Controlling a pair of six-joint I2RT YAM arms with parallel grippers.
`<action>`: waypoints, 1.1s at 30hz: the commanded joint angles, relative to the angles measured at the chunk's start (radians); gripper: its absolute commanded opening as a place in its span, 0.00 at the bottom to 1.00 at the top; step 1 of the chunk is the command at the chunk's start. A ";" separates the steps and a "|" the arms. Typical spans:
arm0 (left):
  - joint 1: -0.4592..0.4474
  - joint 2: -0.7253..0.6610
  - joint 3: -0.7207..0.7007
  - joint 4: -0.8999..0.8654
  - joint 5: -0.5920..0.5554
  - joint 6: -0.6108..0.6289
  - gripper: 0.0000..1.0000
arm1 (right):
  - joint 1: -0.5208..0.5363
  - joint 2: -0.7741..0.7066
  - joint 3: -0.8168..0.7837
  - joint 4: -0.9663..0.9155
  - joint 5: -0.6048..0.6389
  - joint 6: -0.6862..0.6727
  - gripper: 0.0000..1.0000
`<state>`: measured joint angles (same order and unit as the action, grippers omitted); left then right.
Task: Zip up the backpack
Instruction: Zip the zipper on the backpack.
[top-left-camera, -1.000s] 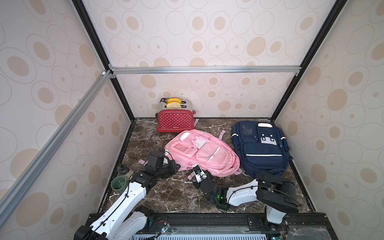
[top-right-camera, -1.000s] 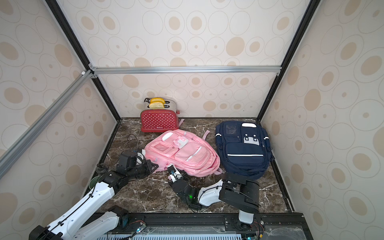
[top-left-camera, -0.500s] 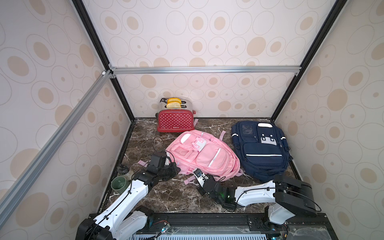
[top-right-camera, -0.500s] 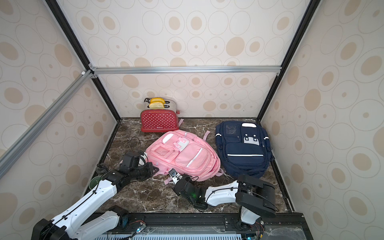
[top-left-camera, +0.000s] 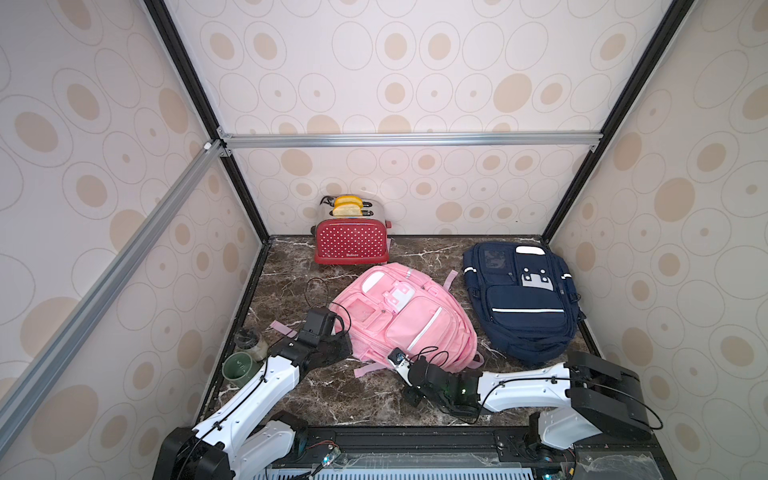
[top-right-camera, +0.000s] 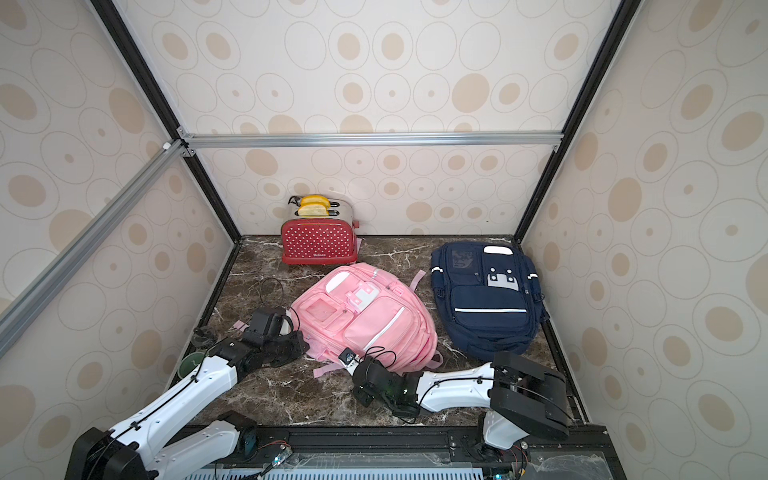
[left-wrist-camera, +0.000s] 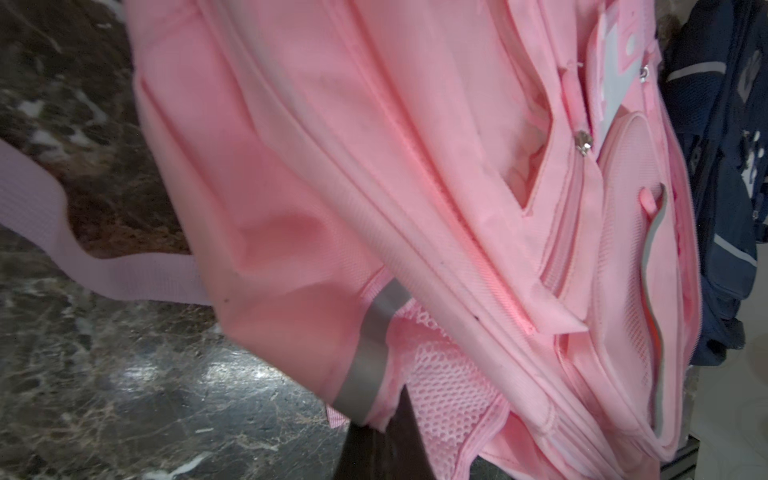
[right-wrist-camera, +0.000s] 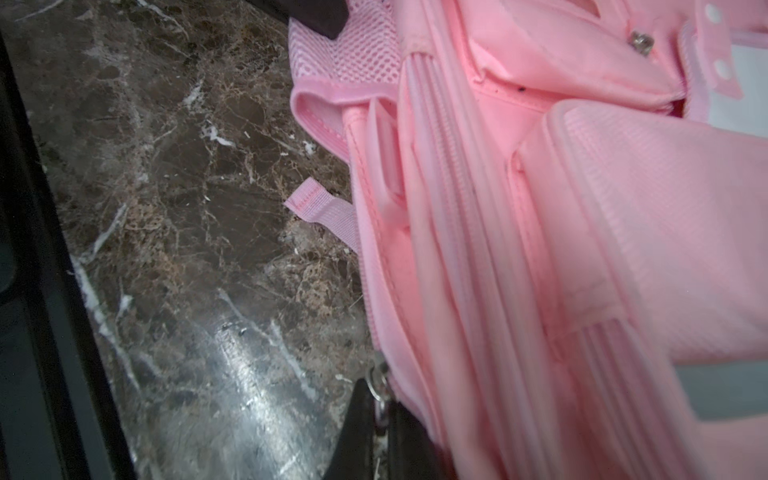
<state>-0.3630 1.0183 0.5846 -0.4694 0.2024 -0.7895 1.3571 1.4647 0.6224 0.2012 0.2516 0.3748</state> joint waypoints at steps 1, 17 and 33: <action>0.046 0.018 0.007 0.007 -0.191 0.041 0.00 | 0.005 -0.081 -0.016 -0.201 -0.059 -0.009 0.00; 0.135 0.127 0.016 0.024 -0.389 0.100 0.00 | 0.005 -0.218 -0.206 -0.228 -0.111 -0.021 0.00; 0.132 -0.077 -0.109 0.085 -0.218 0.067 0.48 | 0.027 0.111 -0.032 0.041 -0.168 -0.026 0.00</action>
<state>-0.2325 1.0008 0.4984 -0.3851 -0.0448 -0.7177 1.3724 1.5314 0.5674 0.2085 0.1009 0.3382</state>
